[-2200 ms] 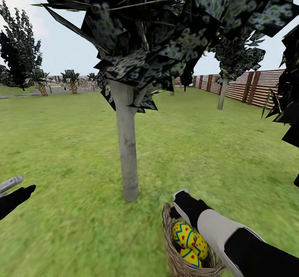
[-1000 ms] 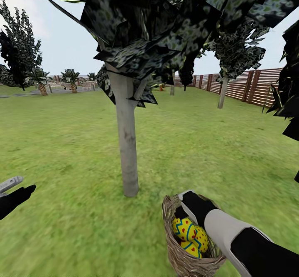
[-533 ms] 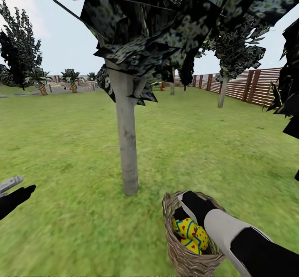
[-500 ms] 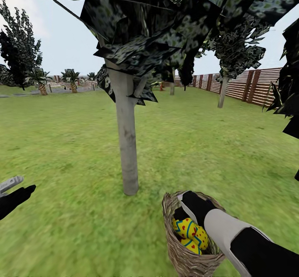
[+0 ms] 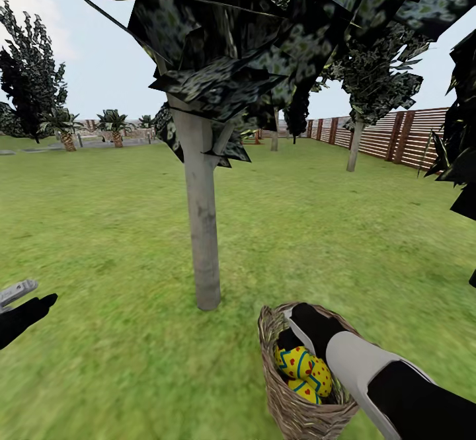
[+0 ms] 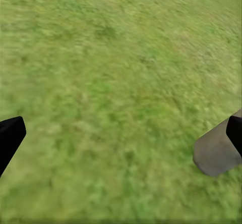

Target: Take the three Easter eggs out of the wicker basket on the lawn in the garden, then place them on the lawn next to a single tree (choose any tree) so that all three eggs are next to the same tree and none are left in the basket.

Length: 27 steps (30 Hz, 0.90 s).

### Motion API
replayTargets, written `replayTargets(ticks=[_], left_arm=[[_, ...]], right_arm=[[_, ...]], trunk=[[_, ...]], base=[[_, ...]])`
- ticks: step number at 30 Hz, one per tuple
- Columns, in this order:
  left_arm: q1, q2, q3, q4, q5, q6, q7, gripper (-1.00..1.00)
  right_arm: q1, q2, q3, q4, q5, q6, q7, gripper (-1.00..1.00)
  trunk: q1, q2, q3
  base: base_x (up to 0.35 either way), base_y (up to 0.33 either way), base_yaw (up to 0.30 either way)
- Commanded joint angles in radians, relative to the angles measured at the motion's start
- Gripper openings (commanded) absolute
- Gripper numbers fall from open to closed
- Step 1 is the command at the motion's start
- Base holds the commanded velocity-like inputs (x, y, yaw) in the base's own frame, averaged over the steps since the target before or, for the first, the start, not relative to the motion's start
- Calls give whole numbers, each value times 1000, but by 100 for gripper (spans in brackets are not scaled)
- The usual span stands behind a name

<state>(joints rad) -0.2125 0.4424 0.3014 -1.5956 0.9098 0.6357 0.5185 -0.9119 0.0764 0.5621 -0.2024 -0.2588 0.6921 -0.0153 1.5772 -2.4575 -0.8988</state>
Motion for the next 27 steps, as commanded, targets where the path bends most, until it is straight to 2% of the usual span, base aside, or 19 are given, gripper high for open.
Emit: replayTargets(ticks=[1,10,27], left_arm=[[-1,1,0,-1,11,2,9,100],[-1,3,-3,-1,10,4,9,100],[-1,6,-3,-1,10,4,7,100]], right_arm=[[-1,-1,6,-1,-8,4,-2,100],[-1,-16,-16,0,-8,4,-2,100],[-1,-22,-21,16,-6,18,-12,100]], trunk=[[0,0,-1],[0,0,-1],[0,0,-1]], base=[[0,0,0],[41,0,0],[10,0,0]])
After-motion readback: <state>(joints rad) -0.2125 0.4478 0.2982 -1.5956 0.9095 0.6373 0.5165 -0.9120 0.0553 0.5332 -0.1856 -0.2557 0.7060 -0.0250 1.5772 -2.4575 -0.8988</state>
